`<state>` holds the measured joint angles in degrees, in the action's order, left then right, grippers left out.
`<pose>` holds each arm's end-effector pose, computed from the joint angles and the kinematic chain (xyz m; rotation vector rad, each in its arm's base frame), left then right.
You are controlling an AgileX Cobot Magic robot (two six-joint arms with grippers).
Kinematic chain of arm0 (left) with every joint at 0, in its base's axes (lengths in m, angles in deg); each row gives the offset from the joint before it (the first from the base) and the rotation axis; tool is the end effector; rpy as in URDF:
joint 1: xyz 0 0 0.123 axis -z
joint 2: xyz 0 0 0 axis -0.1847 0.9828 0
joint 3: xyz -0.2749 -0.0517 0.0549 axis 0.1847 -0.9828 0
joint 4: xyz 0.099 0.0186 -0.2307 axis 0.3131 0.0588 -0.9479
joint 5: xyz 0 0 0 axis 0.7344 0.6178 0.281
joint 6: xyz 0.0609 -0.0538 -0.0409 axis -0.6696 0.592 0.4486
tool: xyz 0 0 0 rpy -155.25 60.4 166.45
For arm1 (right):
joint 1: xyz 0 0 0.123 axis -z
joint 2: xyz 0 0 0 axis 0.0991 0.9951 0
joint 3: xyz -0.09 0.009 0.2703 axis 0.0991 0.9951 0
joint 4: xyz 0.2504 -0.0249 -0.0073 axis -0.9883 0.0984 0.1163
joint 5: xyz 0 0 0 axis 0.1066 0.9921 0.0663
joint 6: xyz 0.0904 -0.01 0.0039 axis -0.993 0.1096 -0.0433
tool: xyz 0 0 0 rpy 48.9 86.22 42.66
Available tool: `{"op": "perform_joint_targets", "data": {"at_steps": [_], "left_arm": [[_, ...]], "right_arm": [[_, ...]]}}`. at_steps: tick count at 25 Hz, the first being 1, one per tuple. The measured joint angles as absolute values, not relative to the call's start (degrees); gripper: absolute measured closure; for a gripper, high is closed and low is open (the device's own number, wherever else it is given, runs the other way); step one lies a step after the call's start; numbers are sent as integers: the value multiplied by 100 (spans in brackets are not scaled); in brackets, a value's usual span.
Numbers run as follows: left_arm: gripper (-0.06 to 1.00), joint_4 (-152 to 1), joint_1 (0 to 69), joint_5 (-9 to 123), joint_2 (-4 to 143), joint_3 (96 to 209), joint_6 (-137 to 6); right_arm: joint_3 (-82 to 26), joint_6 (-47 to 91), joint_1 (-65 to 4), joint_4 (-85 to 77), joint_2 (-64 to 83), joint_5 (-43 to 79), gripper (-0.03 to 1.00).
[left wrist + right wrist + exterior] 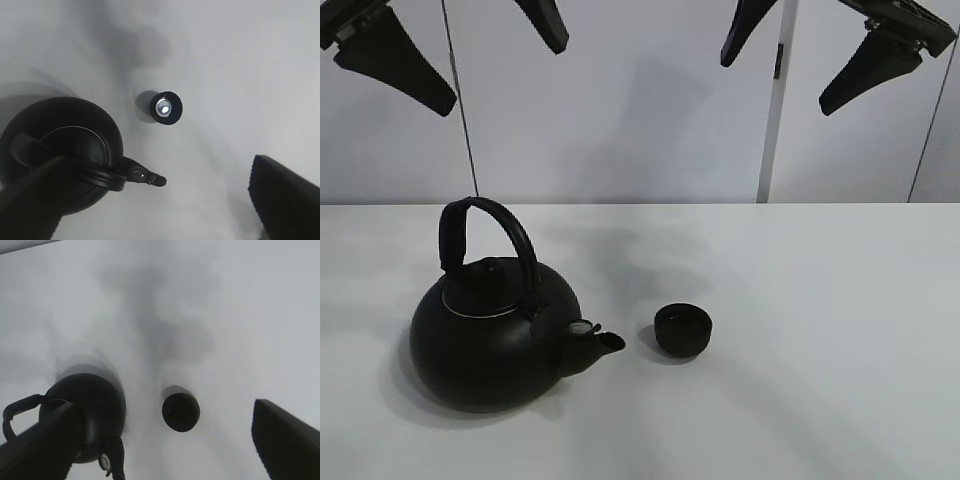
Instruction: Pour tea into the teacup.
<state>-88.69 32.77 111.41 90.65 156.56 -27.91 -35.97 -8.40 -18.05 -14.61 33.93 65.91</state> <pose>0.3117 -0.1645 0.3265 0.2217 2.6975 -0.7510 0.3577 0.1031 0.3234 0.0304 2.6569 0.5304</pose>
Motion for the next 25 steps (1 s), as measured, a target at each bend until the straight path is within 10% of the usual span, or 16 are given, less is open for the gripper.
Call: {"op": "perform_joint_targets", "data": {"at_steps": [25], "left_arm": [[25, -8739, 3277, 11182, 9065, 15656, -2781]], "right_arm": [[-3143, -712, -1931, -1493, 3393, 6522, 33]]}}
